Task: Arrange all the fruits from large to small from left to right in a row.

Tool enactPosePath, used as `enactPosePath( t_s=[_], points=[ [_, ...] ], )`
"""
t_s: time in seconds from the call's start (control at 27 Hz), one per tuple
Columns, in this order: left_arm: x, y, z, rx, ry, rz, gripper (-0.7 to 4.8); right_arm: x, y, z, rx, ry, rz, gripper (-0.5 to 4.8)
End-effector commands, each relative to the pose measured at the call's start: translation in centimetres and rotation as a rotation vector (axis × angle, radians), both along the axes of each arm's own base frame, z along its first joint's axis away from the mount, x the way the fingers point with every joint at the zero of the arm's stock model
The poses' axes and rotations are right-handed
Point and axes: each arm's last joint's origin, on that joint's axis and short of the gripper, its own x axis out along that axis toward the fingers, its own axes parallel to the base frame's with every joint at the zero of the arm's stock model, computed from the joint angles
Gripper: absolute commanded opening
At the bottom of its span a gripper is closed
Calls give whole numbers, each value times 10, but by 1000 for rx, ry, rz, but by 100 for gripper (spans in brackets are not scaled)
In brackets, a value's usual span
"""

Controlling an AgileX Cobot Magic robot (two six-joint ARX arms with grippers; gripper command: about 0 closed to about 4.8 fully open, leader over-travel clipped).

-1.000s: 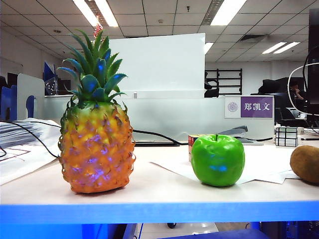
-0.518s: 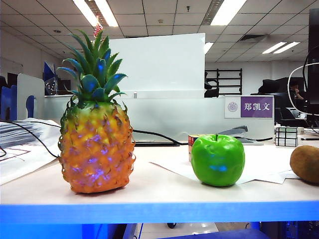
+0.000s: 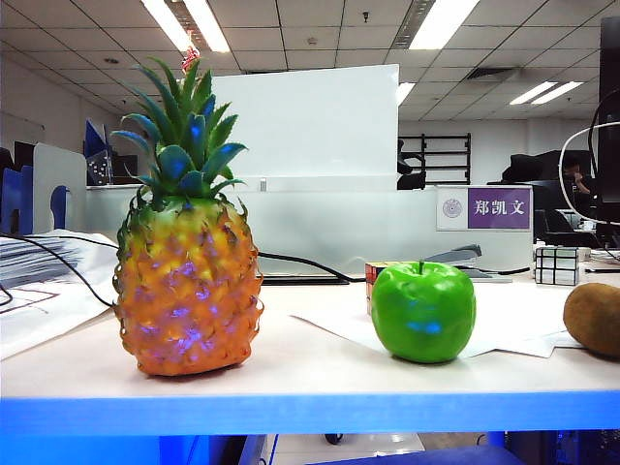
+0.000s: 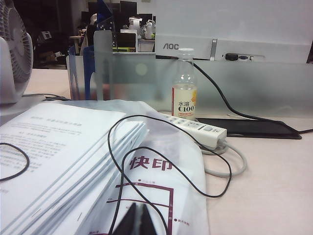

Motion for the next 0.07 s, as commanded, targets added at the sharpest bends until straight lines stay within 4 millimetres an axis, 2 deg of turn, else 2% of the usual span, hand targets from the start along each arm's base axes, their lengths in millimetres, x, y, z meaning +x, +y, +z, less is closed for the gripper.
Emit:
enactPosePath(
  t_s=[0.04,0.07],
  points=[
    [0,0,1,4,-9,-3,-5,0,0,0,4,-10,1,-1],
    [0,0,1,4,-8,-3,-5,0,0,0,4,-10,1,-1]
  ],
)
